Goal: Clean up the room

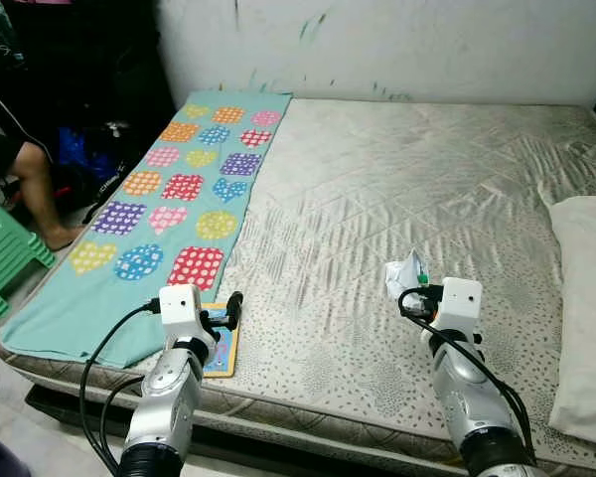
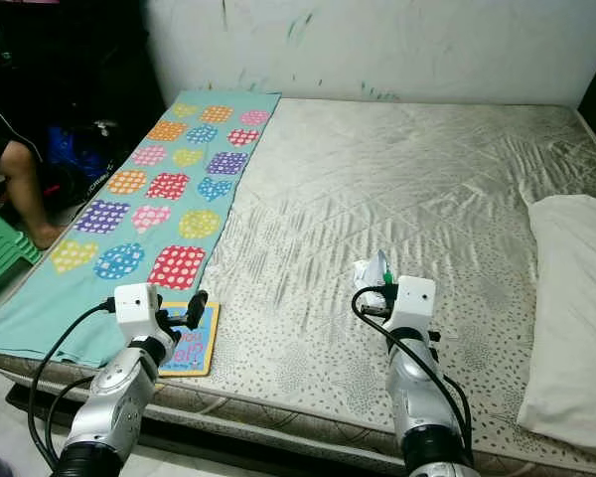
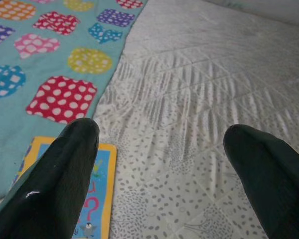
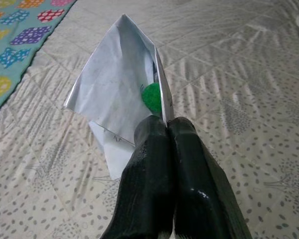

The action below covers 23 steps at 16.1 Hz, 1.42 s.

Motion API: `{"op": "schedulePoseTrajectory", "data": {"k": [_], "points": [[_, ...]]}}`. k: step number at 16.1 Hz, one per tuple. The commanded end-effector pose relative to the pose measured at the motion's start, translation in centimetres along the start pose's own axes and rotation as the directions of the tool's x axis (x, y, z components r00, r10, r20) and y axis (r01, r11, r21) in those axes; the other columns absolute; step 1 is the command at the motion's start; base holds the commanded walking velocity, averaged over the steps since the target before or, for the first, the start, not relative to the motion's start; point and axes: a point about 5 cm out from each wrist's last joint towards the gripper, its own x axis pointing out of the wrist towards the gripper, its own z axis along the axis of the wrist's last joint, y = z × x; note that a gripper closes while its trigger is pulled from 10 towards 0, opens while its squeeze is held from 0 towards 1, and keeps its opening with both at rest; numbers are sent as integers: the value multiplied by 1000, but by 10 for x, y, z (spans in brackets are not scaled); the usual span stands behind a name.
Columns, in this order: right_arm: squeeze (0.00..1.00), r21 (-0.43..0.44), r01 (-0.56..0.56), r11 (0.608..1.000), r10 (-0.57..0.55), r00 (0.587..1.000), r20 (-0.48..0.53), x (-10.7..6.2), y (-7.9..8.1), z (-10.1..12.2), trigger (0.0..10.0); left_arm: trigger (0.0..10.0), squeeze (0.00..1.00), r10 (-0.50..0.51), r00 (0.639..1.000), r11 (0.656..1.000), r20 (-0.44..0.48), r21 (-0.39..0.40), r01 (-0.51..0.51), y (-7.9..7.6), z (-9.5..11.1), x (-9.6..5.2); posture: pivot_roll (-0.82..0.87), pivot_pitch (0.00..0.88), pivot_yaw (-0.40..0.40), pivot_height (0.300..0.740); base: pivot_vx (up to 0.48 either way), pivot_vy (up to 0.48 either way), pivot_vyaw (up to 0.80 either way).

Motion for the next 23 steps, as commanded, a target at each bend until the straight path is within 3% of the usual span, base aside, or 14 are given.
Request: {"op": "schedulePoseTrajectory", "data": {"k": [1,18,23], "points": [[0,-6,-24,1000,24,1000,3,2,5,3,10000,10000,0,9,1000,1000,3,15,-9,3,2,0,-56,0,74,740,0,0,0],[0,-6,-19,1000,19,1000,-7,3,2,3,10000,10000,0,6,1000,1000,3,23,-6,0,3,3,-70,0,79,740,0,0,753],[0,-8,-22,1000,21,1000,-7,4,3,3,10000,10000,0,6,1000,1000,3,28,-6,0,3,4,-67,0,81,740,0,0,320]]}}
